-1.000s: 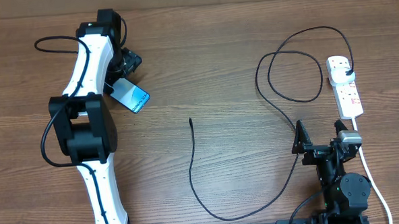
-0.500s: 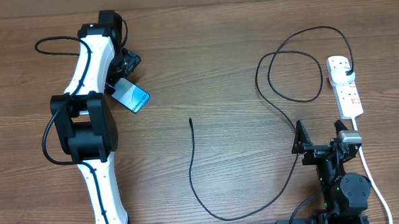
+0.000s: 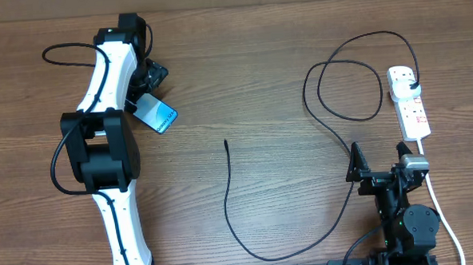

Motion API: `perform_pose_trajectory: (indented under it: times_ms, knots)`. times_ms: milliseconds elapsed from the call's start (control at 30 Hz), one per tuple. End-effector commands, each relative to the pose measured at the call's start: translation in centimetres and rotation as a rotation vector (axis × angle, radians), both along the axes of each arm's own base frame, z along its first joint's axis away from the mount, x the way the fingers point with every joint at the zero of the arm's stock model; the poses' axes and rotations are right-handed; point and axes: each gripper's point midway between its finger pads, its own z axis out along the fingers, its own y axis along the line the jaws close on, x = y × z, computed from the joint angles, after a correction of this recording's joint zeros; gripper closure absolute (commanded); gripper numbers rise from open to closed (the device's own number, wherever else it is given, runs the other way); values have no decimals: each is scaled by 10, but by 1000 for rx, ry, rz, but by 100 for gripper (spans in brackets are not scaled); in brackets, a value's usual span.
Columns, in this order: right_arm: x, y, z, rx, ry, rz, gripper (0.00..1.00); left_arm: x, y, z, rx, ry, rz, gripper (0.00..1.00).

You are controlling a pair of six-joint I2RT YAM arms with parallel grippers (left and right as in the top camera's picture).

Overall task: Plug charger to phone and switch on socket
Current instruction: 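Lower the left gripper down onto the phone's screen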

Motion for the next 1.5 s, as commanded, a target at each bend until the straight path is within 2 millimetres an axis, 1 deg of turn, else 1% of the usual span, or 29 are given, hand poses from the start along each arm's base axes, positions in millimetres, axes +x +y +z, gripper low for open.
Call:
perform_pose_trajectory:
  times_ms: [0,233,300,400,500,933,1300,1467]
  knots:
    - [0,0,0,-7,-9,0,0,-5,3,-6,36,24,15,0]
    - [0,0,0,-7,-8,0,0,-6,3,-9,36,32,15,0]
    - [0,0,0,-7,-9,0,0,-7,3,-14,35,44,15,0]
    - [0,0,0,-7,-8,0,0,-10,0,-29,20,73,14,0]
    - [0,0,0,-7,-8,0,0,-7,-4,-37,0,72,13,0]
    - [0,0,0,-7,-9,0,0,-6,-4,-38,-1,66,13,0]
    - [0,0,0,-7,-8,0,0,-23,-8,-37,-23,137,14,0]
    - [0,0,0,-7,-8,0,0,-27,-7,-37,-21,155,14,0]
